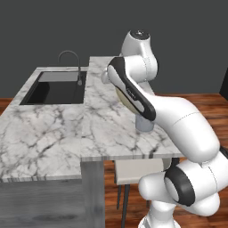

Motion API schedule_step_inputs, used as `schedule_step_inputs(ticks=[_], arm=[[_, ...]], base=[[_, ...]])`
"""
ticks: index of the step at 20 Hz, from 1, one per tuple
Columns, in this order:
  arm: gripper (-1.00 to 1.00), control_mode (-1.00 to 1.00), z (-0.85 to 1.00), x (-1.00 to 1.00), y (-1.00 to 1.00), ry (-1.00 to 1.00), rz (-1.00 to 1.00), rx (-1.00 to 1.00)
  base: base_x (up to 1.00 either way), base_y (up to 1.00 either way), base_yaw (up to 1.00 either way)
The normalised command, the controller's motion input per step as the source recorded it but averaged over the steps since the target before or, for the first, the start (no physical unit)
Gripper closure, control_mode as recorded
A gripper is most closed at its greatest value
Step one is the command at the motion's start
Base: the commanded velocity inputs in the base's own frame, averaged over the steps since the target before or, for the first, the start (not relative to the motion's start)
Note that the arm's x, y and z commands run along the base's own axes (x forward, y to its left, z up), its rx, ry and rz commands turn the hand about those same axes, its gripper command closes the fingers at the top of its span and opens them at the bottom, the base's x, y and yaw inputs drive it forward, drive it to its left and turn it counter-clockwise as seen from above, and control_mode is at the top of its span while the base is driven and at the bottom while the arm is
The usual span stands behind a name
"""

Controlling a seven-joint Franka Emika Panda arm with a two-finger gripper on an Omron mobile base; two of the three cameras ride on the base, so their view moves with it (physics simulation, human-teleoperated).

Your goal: There are four ice cubes in the ice bowl. Place two ice cubes in each glass of water.

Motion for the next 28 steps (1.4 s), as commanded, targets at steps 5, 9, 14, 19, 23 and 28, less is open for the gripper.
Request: schedule_step_inputs(ticks=[5, 9, 14, 19, 23, 28], arm=[[1.0, -1.0, 0.0, 0.0, -0.14, 0.0, 0.0, 0.02], [1.0, -1.0, 0.0, 0.0, -0.09, 0.0, 0.0, 0.02], [1.0, -1.0, 0.0, 0.0, 0.0, 0.0, 0.0, 0.02], [1.0, -1.0, 0.0, 0.0, 0.0, 0.0, 0.0, 0.03], [1.0, -1.0, 0.0, 0.03, 0.0, 0.0, 0.0, 0.01], [1.0, -1.0, 0.01, 0.04, 0.0, 0.0, 0.0, 0.01]], base=[[0.0, 0.0, 0.0], [0.0, 0.0, 0.0], [0.0, 0.0, 0.0], [0.0, 0.0, 0.0], [0.0, 0.0, 0.0], [0.0, 0.0, 0.0]])
